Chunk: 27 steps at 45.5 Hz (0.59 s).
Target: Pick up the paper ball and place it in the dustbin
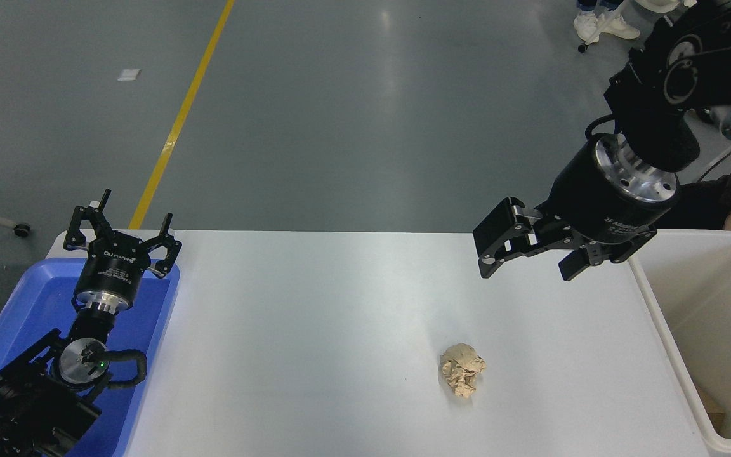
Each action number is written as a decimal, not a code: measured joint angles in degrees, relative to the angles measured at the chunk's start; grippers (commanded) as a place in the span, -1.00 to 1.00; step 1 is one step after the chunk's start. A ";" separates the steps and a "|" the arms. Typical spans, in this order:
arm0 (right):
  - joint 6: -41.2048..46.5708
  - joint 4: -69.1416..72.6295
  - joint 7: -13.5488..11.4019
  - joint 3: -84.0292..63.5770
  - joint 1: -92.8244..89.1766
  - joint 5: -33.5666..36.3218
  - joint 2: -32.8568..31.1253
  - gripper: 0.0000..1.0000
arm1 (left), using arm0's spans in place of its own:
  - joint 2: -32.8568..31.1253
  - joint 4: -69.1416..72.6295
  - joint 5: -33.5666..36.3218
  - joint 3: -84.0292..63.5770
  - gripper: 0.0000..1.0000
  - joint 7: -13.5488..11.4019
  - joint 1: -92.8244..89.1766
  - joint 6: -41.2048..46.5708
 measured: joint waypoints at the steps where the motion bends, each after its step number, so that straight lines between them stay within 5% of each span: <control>1: -0.12 0.00 -0.03 -0.01 -0.01 0.18 0.24 1.00 | 0.00 0.00 0.00 0.00 1.00 0.00 0.00 0.00; 27: -10.53 -6.99 -0.08 0.84 -12.31 0.80 5.19 1.00 | 0.01 0.01 0.07 0.01 1.00 0.00 0.01 0.05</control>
